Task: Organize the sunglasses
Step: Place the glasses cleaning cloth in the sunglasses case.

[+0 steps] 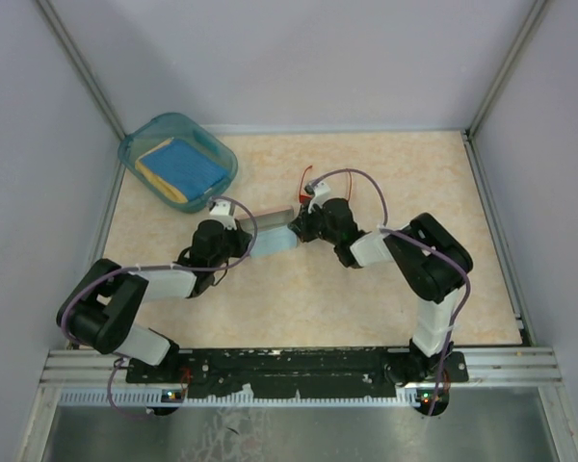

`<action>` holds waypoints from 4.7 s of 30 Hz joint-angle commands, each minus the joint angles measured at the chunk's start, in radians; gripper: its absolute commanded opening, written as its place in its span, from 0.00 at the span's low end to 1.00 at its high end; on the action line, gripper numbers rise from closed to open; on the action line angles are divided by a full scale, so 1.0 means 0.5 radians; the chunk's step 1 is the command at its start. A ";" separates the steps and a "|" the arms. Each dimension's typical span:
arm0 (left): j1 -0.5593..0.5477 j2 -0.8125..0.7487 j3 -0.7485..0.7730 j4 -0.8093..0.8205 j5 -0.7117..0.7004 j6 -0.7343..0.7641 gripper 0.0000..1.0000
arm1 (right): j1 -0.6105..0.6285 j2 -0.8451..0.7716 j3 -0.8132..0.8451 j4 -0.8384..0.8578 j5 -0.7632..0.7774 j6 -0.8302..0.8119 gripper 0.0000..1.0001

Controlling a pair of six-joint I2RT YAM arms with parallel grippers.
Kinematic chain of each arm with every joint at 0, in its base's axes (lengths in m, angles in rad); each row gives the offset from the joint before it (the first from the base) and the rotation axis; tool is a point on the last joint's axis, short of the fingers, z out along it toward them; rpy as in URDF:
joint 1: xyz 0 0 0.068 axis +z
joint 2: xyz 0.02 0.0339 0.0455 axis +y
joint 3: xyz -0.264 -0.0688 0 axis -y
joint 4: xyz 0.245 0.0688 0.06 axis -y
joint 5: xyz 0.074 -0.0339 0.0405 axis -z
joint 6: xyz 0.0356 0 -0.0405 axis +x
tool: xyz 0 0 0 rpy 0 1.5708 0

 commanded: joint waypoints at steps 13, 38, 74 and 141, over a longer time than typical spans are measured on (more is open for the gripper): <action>0.071 0.060 0.057 0.068 -0.028 0.072 0.00 | -0.006 0.108 0.132 0.222 0.024 -0.061 0.00; 0.103 0.180 0.098 0.173 -0.071 0.138 0.00 | -0.006 0.200 0.186 0.330 0.025 -0.073 0.00; 0.112 0.237 0.147 0.156 -0.062 0.134 0.00 | -0.011 0.237 0.216 0.331 0.043 -0.080 0.00; 0.111 -0.231 -0.020 -0.175 -0.123 0.054 0.52 | -0.034 -0.261 -0.170 0.207 0.215 -0.078 0.35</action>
